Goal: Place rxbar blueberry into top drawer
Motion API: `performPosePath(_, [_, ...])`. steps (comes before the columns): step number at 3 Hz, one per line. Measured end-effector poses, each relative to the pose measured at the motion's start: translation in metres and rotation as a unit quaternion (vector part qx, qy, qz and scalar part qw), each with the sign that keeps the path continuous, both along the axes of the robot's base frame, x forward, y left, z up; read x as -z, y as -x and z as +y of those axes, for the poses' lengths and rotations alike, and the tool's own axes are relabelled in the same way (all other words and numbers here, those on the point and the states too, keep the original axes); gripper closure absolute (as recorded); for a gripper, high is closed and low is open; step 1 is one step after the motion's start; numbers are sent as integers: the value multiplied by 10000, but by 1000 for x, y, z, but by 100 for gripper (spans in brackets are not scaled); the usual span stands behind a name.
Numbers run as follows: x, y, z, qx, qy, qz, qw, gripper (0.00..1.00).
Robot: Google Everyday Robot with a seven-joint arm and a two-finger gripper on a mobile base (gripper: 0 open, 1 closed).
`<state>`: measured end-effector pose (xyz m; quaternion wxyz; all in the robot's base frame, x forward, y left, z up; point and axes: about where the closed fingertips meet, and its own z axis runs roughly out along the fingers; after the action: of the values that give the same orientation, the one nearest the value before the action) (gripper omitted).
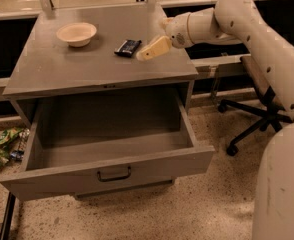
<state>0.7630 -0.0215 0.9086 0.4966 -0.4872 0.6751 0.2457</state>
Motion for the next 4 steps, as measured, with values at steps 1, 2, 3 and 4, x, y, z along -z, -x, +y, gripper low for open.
performPosePath(1, [21,-20,29,-66,175,5,9998,0])
performPosePath(2, [36,-44,41,86,213,92,9997,0])
performPosePath(3, [43,-63,44,302,56,205,9993,0])
performPosePath(4, [51,-76,48,439,-56,310,9985,0])
